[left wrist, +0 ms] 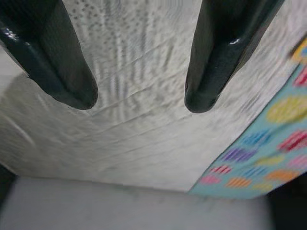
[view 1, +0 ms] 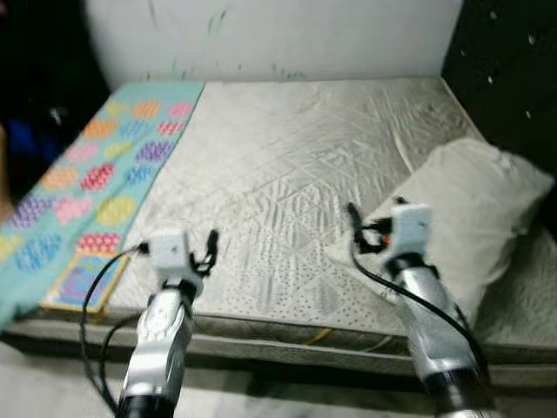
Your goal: Clean up the room
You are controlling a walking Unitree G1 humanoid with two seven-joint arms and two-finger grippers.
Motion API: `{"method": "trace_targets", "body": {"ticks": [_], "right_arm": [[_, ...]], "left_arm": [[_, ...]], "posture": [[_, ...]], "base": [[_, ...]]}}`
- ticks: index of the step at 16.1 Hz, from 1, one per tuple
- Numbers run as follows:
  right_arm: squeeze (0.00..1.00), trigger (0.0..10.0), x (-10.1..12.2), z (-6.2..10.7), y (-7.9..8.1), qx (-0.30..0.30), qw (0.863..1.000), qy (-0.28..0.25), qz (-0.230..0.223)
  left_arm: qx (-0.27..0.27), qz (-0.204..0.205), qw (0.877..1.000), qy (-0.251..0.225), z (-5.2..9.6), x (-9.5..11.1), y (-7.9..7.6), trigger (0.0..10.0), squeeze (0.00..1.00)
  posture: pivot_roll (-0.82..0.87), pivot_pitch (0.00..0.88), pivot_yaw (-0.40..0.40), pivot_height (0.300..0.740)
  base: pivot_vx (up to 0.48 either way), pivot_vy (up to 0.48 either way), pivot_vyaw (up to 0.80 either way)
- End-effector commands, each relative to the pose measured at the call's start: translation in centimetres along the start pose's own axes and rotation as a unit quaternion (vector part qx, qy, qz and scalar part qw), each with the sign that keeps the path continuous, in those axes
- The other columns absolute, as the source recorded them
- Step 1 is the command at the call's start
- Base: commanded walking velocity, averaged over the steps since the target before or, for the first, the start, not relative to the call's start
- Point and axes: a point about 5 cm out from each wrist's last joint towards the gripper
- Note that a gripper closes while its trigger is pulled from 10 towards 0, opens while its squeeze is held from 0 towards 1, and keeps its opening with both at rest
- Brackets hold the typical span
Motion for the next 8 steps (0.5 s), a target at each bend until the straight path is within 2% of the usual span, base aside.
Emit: {"method": "trace_targets", "body": {"ticks": [1,7,8], "right_arm": [[0.00,10.0,0.2,-0.7,0.8,0.032,0.999,0.002,0.005],[0.00,10.0,0.1,-0.9,0.7,0.042,0.999,0.001,0.006],[0.00,10.0,0.6,-2.8,3.7,0.100,0.995,0.000,0.001]], "left_arm": [[0.027,-0.001,1.000,-0.015,0.5,0.3,0.7,10.0,0.00],[0.034,0.000,0.999,-0.017,0.7,0.2,0.6,10.0,0.00],[0.071,-0.003,0.997,-0.017,0.8,0.2,2.4,10.0,0.00]], "posture": [[-0.08,0.000,-0.072,0.740],[-0.08,0.000,-0.072,0.740],[0.04,0.000,-0.177,0.740]], "base": [[0.000,0.000,0.00],[0.000,0.000,0.00],[0.000,0.000,0.00]]}}
Point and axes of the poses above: a point about 5 cm out from each wrist's last joint towards the gripper, its own z axis pointing back from the gripper into the wrist, its own x axis along the axis of the wrist's last joint, y = z × x, and after that the axes turned 1 degree about -z, right-handed
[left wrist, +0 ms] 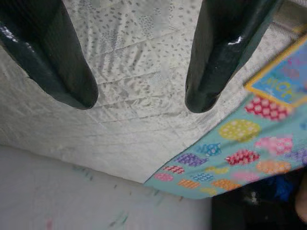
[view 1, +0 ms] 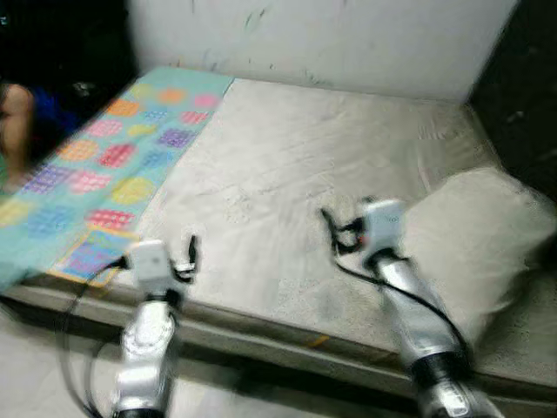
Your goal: Clean up the room
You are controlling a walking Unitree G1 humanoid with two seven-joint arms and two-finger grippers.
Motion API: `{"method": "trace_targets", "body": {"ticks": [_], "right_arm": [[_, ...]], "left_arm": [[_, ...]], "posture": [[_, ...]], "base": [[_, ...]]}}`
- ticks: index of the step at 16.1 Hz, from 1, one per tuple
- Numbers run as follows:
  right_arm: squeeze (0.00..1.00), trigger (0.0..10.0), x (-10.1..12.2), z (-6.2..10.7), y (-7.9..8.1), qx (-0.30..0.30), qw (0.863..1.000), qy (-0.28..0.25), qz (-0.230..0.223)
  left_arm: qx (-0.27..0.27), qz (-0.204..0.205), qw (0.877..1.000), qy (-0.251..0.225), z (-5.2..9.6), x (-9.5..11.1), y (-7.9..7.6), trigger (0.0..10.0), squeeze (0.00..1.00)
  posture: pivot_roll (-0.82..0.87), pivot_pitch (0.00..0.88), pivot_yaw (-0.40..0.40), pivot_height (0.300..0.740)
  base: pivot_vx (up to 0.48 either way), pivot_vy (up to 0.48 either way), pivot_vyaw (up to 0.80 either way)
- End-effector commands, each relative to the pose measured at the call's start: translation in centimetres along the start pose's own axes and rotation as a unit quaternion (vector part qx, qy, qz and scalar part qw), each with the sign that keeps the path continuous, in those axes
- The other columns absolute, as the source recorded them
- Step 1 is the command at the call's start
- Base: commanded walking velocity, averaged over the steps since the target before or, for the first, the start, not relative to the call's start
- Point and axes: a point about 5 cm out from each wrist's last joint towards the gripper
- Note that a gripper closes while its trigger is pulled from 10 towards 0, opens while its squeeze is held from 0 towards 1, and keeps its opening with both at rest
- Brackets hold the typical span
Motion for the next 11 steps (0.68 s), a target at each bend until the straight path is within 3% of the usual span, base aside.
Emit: {"method": "trace_targets", "body": {"ticks": [1,7,11], "right_arm": [[0.00,10.0,1.4,-1.3,1.6,0.039,0.999,-0.024,0.011],[0.00,10.0,-0.2,-0.6,-0.2,-0.002,1.000,0.000,0.010],[0.00,10.0,-0.1,-0.4,-0.2,-0.008,1.000,-0.008,0.006]], "left_arm": [[0.023,-0.004,1.000,0.007,0.0,-0.2,1.0,10.0,0.00],[0.024,-0.009,1.000,0.000,-0.2,0.0,1.2,10.0,0.00],[0.022,-0.001,1.000,0.004,-0.1,0.3,1.1,10.0,0.00]], "posture": [[0.06,0.000,-0.168,0.740],[0.03,0.000,-0.153,0.740],[-0.01,0.000,-0.104,0.740]], "base": [[0.000,0.000,0.00],[0.000,0.000,0.00],[0.000,0.000,0.00]]}}
Point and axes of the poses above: a point about 5 cm out from each wrist's last joint towards the gripper, its own z axis pointing back from the gripper into the wrist, its own x axis along the axis of the wrist's last joint, y = z × x, and after that the axes turned 1 degree about -z, right-handed
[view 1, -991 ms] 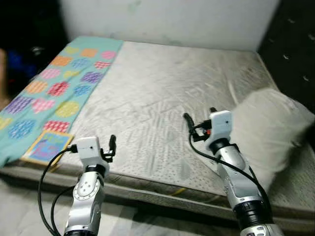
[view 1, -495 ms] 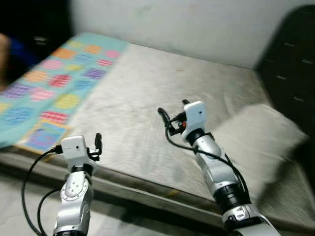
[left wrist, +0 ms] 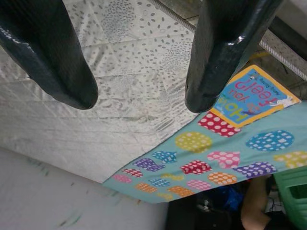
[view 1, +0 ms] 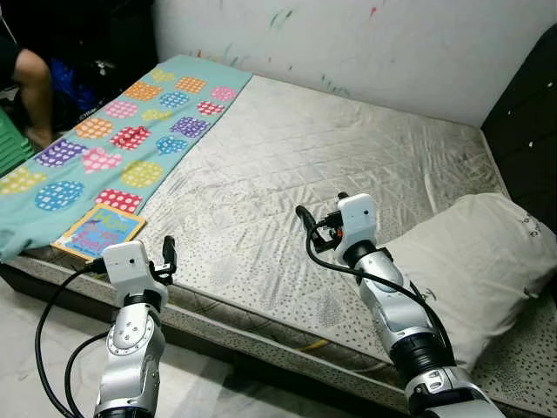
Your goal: Clean up the room
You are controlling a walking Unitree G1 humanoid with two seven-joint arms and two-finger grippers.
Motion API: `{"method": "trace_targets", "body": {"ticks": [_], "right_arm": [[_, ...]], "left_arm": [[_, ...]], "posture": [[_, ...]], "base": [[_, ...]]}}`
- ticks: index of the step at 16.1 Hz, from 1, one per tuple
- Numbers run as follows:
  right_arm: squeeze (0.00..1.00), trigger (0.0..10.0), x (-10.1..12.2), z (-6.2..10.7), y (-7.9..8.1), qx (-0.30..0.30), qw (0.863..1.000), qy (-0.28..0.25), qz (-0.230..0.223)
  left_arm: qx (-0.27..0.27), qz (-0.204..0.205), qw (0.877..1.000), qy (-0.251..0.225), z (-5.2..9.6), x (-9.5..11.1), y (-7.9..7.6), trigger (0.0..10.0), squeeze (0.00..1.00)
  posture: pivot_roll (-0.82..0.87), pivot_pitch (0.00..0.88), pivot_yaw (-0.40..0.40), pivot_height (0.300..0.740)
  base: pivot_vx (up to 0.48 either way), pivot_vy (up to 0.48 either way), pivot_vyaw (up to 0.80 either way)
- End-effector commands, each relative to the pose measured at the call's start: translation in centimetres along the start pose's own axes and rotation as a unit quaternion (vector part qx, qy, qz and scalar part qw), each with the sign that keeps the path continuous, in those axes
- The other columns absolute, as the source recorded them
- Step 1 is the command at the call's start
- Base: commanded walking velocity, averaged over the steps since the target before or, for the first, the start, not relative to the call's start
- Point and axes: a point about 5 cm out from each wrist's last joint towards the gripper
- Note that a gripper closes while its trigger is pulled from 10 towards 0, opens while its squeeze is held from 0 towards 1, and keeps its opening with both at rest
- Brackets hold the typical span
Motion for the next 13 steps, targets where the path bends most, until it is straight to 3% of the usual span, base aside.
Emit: {"method": "trace_targets", "body": {"ticks": [1,4,5,6,7,8,10,13], "right_arm": [[0.00,10.0,-0.1,0.4,-0.4,-0.017,1.000,-0.007,-0.012],[0.00,10.0,-0.6,0.9,-0.6,-0.038,0.999,-0.001,-0.006],[0.00,10.0,-0.9,1.6,-1.6,-0.074,0.997,0.001,0.016],[0.00,10.0,-2.0,3.9,-4.4,-0.137,0.989,0.023,0.060],[0.00,10.0,-2.0,3.9,-4.4,-0.137,0.989,0.023,0.060],[0.00,10.0,-2.6,5.6,-6.0,-0.152,0.985,0.038,0.069],[0.00,10.0,-3.0,8.1,-8.0,-0.143,0.983,0.050,0.106],[0.00,10.0,-3.1,10.4,-9.7,-0.161,0.979,0.065,0.106]], "left_arm": [[-0.015,-0.008,1.000,-0.005,-0.5,0.6,-0.2,10.0,0.00],[-0.024,-0.022,0.999,-0.001,-0.9,0.6,0.1,10.0,0.00],[-0.017,-0.030,0.999,0.003,-0.8,0.5,1.1,10.0,0.00],[0.004,-0.040,0.999,0.021,0.3,-0.2,3.5,10.0,0.00],[0.004,-0.040,0.999,0.021,0.3,-0.2,3.5,10.0,0.00],[0.010,-0.044,0.998,0.033,1.4,-0.7,4.5,10.0,0.00],[-0.015,-0.048,0.998,0.042,3.3,-0.8,4.2,10.0,0.00],[-0.034,-0.058,0.997,0.046,5.4,-1.0,3.8,10.0,0.00]], "posture": [[-0.02,0.000,-0.085,0.740],[-0.04,0.000,-0.067,0.740],[-0.05,0.000,-0.065,0.740],[-0.06,0.000,-0.073,0.740],[-0.06,0.000,-0.073,0.740],[-0.06,0.000,-0.069,0.740],[-0.06,0.000,-0.067,0.740],[-0.08,0.000,-0.059,0.740]], "base": [[0.000,0.000,0.00],[0.000,0.000,0.00],[0.000,0.000,0.00],[0.000,0.000,0.00],[0.000,0.000,0.00],[0.000,0.000,0.00],[0.000,0.000,0.00],[0.000,0.000,0.00]]}}
Point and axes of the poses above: a point about 5 cm out from each wrist's last joint towards the gripper, its own z axis pointing back from the gripper into the wrist, its own x axis along the axis of the wrist's last joint, y = z × x, and after that the axes turned 1 degree about -z, right-handed
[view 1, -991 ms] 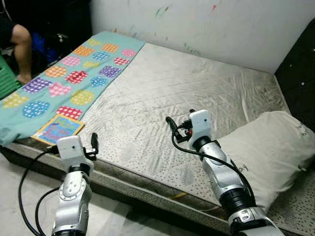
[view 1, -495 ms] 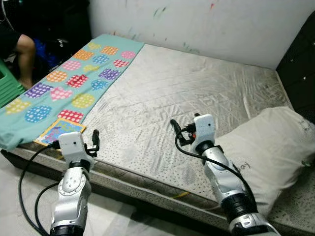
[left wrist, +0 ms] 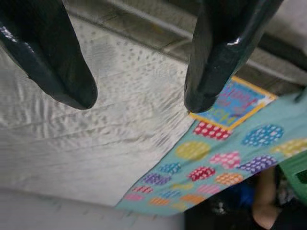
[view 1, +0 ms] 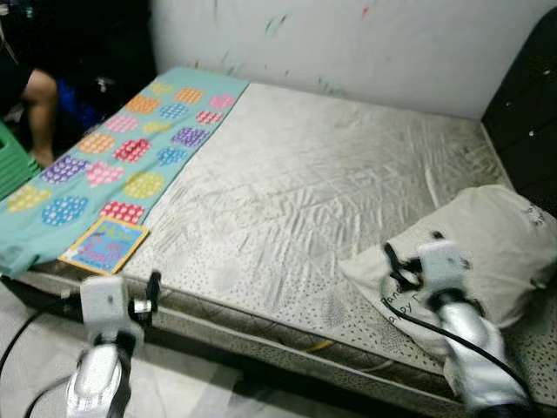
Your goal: Clean up the room
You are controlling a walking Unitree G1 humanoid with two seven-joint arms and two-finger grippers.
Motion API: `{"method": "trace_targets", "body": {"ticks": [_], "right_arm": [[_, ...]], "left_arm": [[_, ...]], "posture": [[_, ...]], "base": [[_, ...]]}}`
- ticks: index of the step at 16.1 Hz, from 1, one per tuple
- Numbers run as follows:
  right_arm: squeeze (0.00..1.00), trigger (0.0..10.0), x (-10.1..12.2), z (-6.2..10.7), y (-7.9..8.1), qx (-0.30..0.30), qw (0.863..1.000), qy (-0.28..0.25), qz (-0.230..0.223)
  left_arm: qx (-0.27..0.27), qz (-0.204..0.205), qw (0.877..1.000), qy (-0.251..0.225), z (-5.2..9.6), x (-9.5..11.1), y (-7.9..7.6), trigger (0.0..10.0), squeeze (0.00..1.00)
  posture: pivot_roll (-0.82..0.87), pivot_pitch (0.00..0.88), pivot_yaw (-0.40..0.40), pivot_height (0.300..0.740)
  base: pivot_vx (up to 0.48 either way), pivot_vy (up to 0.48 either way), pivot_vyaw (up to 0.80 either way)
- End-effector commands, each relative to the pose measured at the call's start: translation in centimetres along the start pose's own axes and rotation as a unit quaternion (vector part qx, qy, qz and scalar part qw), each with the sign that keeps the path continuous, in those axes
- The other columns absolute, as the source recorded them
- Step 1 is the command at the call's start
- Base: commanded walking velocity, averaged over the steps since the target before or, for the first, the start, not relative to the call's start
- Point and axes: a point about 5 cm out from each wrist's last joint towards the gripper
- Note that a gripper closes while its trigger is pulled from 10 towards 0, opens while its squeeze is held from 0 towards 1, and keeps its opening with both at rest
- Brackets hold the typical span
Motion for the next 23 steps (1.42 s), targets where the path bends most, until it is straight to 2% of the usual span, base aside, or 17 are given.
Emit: {"method": "trace_targets", "body": {"ticks": [1,4,5,8,9,11,14,16,18,20,23], "right_arm": [[0.00,10.0,0.8,0.0,-0.3,0.002,1.000,-0.011,-0.005],[0.00,10.0,1.4,0.0,0.9,0.025,0.999,-0.024,-0.018],[0.00,10.0,1.5,0.5,1.2,0.027,0.999,-0.026,-0.022],[0.00,10.0,1.1,1.3,1.0,0.008,0.999,-0.017,-0.034],[0.00,10.0,1.7,1.0,2.0,0.018,0.999,-0.022,-0.045],[0.00,10.0,2.6,0.2,3.4,0.045,0.997,-0.032,-0.051],[0.00,10.0,3.2,-0.5,4.1,0.059,0.996,-0.034,-0.062],[0.00,10.0,3.0,-0.5,4.3,0.057,0.995,-0.026,-0.073],[0.00,10.0,2.6,-0.1,4.3,0.048,0.996,-0.020,-0.077],[0.00,10.0,2.3,0.4,4.1,0.027,0.996,-0.016,-0.087],[0.00,10.0,2.0,0.7,4.2,0.013,0.995,-0.014,-0.095]], "left_arm": [[0.002,-0.002,1.000,0.000,0.1,0.2,-0.1,10.0,0.00],[0.003,0.005,1.000,0.001,-0.1,0.3,-0.6,10.0,0.00],[-0.010,0.005,1.000,0.005,-0.2,0.4,-1.3,10.0,0.00],[-0.032,0.004,0.999,0.007,-1.1,0.8,-2.1,10.0,0.00],[-0.036,0.003,0.999,0.002,-1.8,1.1,-2.3,10.0,0.00],[-0.023,0.010,1.000,-0.003,-2.0,1.4,-2.4,10.0,0.00],[-0.011,0.016,1.000,-0.001,-1.5,1.1,-2.3,10.0,0.00],[-0.012,0.011,1.000,0.001,-1.4,1.2,-2.0,10.0,0.00],[-0.019,0.005,1.000,-0.001,-2.0,1.5,-2.0,10.0,0.00],[-0.030,0.003,1.000,-0.005,-2.9,1.9,-2.4,10.0,0.00],[-0.043,0.001,0.999,-0.003,-3.1,1.9,-3.0,10.0,0.00]], "posture": [[-0.09,0.000,-0.057,0.740],[-0.09,0.000,-0.053,0.740],[-0.11,0.000,-0.026,0.740],[-0.14,0.000,0.002,0.740],[-0.14,0.000,-0.004,0.740],[-0.13,0.000,-0.029,0.740],[-0.09,0.000,-0.049,0.740],[-0.09,0.000,-0.041,0.740],[-0.11,0.000,-0.016,0.740],[-0.13,0.000,0.015,0.740],[-0.14,0.000,0.044,0.740]], "base": [[0.000,0.000,0.00],[0.000,0.000,0.00],[0.000,0.000,0.00],[0.000,0.000,0.00],[0.000,0.000,0.00],[0.000,0.000,0.00],[0.000,0.000,0.00],[0.000,0.000,0.00],[0.000,0.000,0.00],[0.000,0.000,0.00],[0.000,0.000,0.00]]}}
Point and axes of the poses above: a point about 5 cm out from each wrist's last joint towards the gripper, its own z axis pointing back from the gripper into the wrist, its own x axis along the axis of the wrist's last joint, y = z × x, and after that the axes turned 1 degree about -z, right-handed
